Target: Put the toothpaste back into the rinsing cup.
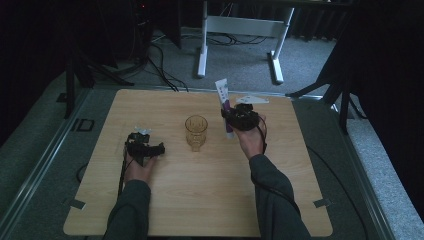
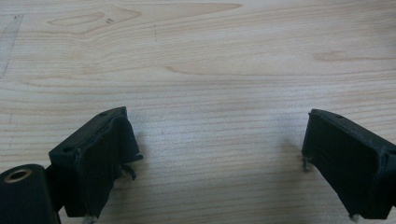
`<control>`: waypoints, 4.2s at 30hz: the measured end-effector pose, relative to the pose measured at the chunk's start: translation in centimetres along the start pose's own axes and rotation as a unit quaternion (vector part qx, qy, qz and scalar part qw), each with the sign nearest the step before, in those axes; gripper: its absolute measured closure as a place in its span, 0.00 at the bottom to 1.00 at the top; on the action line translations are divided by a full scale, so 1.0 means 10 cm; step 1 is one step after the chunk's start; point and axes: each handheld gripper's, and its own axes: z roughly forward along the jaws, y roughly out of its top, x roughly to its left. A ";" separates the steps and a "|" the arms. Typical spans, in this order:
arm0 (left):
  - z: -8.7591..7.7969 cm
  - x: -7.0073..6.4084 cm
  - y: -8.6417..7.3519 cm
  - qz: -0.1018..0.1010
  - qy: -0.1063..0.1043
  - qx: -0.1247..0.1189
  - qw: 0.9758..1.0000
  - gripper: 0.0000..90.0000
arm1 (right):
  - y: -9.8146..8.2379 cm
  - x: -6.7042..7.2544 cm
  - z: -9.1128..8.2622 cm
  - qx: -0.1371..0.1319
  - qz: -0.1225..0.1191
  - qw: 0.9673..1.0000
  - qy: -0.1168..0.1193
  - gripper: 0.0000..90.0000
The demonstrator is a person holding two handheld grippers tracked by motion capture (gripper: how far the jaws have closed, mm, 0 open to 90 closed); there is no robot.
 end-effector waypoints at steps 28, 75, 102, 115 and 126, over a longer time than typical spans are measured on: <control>0.00 0.00 0.00 0.000 0.000 0.000 1.000 0.09 | 0.19 0.28 0.16 -0.005 -0.030 0.999 0.014 0.80; 0.00 0.00 0.00 0.000 0.000 0.000 1.000 0.09 | 0.48 0.56 0.39 -0.008 -0.041 0.999 0.030 0.79; 0.00 0.00 0.00 0.002 -0.001 0.000 1.000 0.09 | 0.44 0.66 0.55 0.000 -0.029 0.999 0.036 0.79; 0.00 0.00 0.00 0.002 -0.001 0.000 1.000 0.09 | 0.39 0.64 0.58 0.005 -0.021 0.999 0.035 0.79; 0.00 0.00 0.00 0.002 -0.001 0.000 1.000 0.09 | 0.37 0.66 0.58 0.008 -0.029 0.999 0.033 0.79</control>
